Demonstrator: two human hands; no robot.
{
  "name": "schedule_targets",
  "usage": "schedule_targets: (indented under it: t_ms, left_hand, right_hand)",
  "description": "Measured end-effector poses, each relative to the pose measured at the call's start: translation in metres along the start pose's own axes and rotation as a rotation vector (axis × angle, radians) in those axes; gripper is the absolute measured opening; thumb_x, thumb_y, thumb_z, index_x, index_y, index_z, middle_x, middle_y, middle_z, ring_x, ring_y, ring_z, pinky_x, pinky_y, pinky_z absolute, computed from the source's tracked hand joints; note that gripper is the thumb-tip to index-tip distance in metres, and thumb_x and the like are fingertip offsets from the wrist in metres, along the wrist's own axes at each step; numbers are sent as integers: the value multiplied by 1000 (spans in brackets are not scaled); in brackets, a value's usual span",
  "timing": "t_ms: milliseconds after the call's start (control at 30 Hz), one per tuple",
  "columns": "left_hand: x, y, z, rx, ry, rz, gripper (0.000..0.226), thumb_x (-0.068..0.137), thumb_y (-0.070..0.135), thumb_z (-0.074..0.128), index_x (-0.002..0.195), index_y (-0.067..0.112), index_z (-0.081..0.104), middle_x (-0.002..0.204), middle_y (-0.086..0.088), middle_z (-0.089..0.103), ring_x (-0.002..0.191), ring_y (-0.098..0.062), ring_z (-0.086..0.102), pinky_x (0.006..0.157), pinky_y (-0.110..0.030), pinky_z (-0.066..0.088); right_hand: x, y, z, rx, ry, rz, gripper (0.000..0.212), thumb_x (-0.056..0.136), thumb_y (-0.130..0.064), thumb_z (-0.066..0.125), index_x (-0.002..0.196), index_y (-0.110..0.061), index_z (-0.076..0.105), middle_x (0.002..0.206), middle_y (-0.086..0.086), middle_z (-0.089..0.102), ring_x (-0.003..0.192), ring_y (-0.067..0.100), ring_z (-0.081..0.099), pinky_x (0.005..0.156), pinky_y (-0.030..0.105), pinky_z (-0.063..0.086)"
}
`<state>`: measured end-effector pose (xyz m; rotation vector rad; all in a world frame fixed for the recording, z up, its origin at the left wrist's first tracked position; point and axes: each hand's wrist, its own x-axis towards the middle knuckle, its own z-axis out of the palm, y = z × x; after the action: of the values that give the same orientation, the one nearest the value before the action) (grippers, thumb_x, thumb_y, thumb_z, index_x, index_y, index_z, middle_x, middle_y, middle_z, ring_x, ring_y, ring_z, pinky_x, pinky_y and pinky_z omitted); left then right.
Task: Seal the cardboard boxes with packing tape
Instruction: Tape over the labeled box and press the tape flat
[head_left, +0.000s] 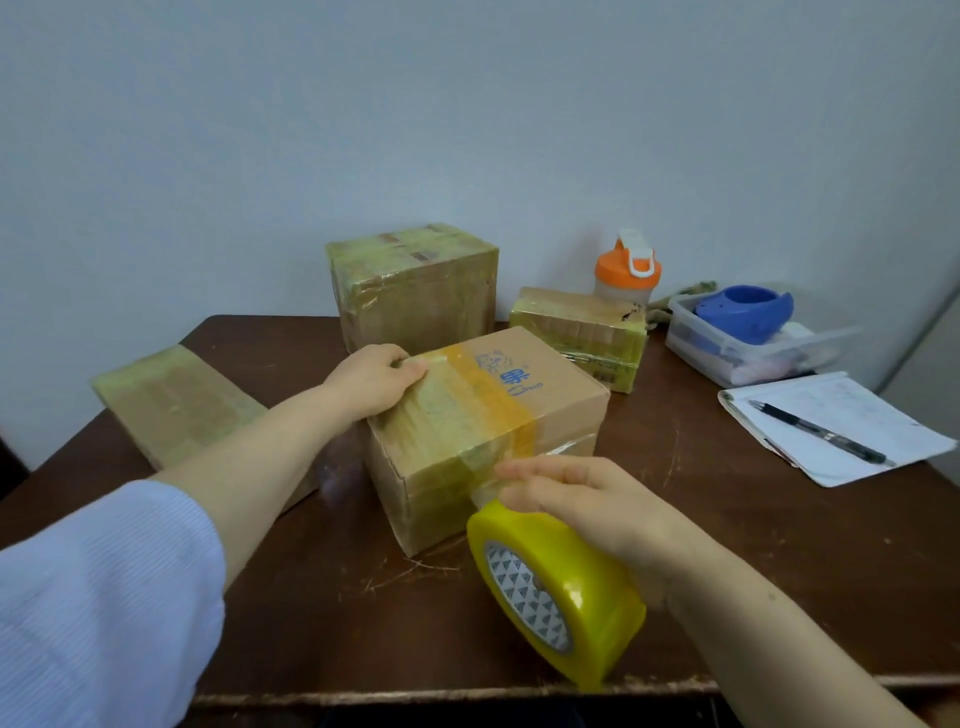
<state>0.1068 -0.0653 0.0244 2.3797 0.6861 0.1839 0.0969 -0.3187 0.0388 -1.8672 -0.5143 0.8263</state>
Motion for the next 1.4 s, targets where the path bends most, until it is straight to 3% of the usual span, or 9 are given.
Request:
schedule_targets:
  t_ms: [300,467,600,767,967,1100,1200,1300,1400]
  left_hand:
    - [-7,4,-8,-193,-198,-262,39,91,48,55,101,13,69,92,-7,70,85,-22,66,66,-29,49]
    - [-8,3,-8,-254,-10,-181,34,89,32,63,97,0,70,81,-11,67,76,-25,63,69,-33,53]
    - [-19,6,-34,-742,135,-87,48,90,49,51,70,13,76,75,-7,72,64,-17,66,60,-28,48]
    - [-30,1,-26,-616,189,124,16,93,32,56,87,29,70,98,5,70,86,-4,63,74,-19,45]
    - [-15,5,-27,-574,179,85,17,96,14,51,99,18,68,85,4,65,75,-5,58,61,-13,47]
    - [-5,11,-26,-74,257,135,24,96,17,43,85,16,64,74,0,58,77,-22,54,62,-29,40]
    - [1,6,-23,-240,219,72,29,95,14,46,73,21,63,65,5,56,65,-16,50,54,-26,37]
    - [2,3,-22,-379,235,21,23,93,12,51,84,18,72,88,-6,70,88,-25,63,76,-34,51]
    - [4,3,-21,-393,301,-8,23,92,10,51,100,-1,70,113,-22,65,109,-37,57,88,-42,48]
  right_hand:
    - [-24,-53,-33,199,-165,-145,37,61,-13,77,96,-24,75,92,4,75,78,20,72,59,30,56]
    - [-5,-96,-31,345,-278,-221,70,48,-3,74,116,-10,60,102,12,73,85,25,71,67,35,59]
    - [27,-125,-20,384,-133,-242,36,77,-12,67,110,1,62,95,17,69,74,24,68,64,36,59]
    - [55,-145,1,374,54,-306,22,92,-24,60,95,-2,56,53,11,66,43,19,64,41,30,53]
    - [70,-134,5,411,5,-417,63,85,-16,67,141,-15,37,59,4,70,52,17,67,50,29,57]
    - [82,-120,8,345,4,-473,71,87,-24,66,147,-31,28,60,-7,71,56,13,69,51,24,54]
    - [88,-116,17,330,49,-504,66,91,-27,62,147,-31,28,53,-18,66,52,2,66,48,18,51]
    - [81,-124,25,359,141,-562,55,90,-22,64,141,-27,44,64,-18,69,55,-3,65,48,14,50]
    - [65,-126,25,321,194,-568,24,87,-23,67,112,-24,66,95,2,70,79,18,69,72,36,60]
